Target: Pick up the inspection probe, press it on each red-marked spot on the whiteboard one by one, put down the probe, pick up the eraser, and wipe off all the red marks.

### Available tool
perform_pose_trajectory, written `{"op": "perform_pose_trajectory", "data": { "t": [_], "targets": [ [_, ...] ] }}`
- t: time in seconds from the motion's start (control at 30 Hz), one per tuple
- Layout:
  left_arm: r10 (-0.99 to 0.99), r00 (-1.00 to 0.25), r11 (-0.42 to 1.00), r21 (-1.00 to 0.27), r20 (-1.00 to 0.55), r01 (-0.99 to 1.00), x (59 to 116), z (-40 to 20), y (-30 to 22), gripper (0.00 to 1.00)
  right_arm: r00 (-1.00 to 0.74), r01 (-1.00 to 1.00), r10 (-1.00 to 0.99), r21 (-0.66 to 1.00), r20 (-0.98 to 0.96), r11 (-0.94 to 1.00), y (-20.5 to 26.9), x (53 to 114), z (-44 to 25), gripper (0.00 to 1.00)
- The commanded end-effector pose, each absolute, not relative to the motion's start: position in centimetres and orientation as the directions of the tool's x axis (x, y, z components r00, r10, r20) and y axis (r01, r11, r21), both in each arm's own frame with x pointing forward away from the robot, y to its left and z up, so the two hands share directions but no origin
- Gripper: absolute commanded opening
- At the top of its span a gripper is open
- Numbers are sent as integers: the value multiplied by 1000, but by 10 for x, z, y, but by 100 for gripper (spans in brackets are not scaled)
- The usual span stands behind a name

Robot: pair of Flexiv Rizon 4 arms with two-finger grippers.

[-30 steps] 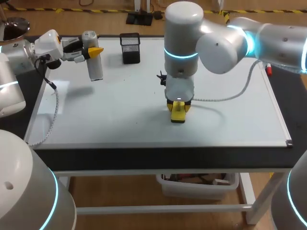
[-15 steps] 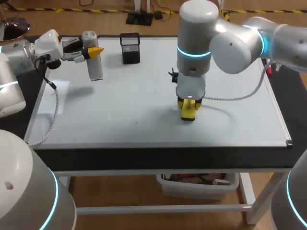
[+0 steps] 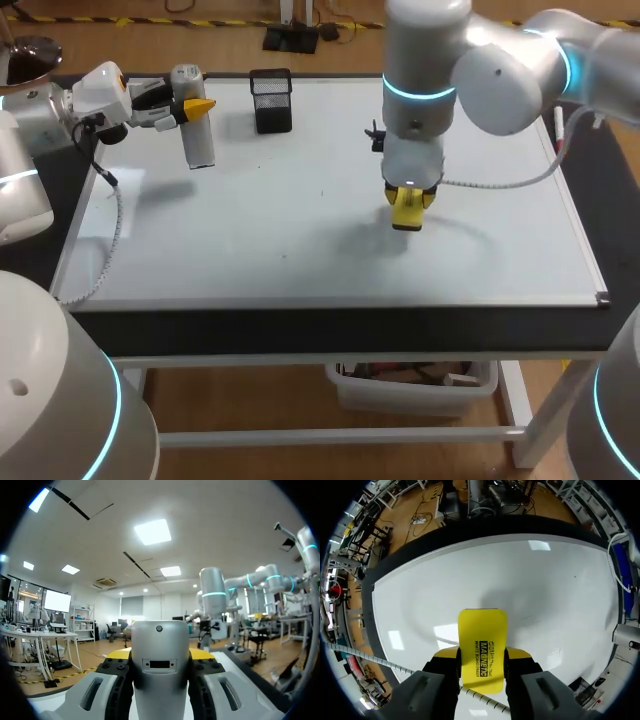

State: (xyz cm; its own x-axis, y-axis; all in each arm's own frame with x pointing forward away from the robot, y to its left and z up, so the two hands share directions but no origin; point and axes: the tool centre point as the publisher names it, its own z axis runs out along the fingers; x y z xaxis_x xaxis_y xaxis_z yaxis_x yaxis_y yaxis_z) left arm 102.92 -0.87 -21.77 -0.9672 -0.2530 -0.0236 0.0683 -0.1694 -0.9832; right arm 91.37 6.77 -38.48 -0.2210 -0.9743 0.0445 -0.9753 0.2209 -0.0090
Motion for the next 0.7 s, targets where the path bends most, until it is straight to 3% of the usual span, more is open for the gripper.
{"op": "perform_pose_trajectory", "data": {
  "t": [0.03,0.47,0.7],
  "targets": [
    [-253,-967,-172,-983,-25,71,1029,-218,-9,0,-216,-976,-976,-12,37,216,62,911,-382,0],
    [-253,-967,-172,-983,-25,71,1029,-218,-9,0,-217,-976,-976,-6,25,217,63,912,-382,0],
    [-253,-967,-172,-983,-25,71,1029,-218,-9,0,-192,-980,-981,-61,23,190,60,959,-380,0]
  ]
}}
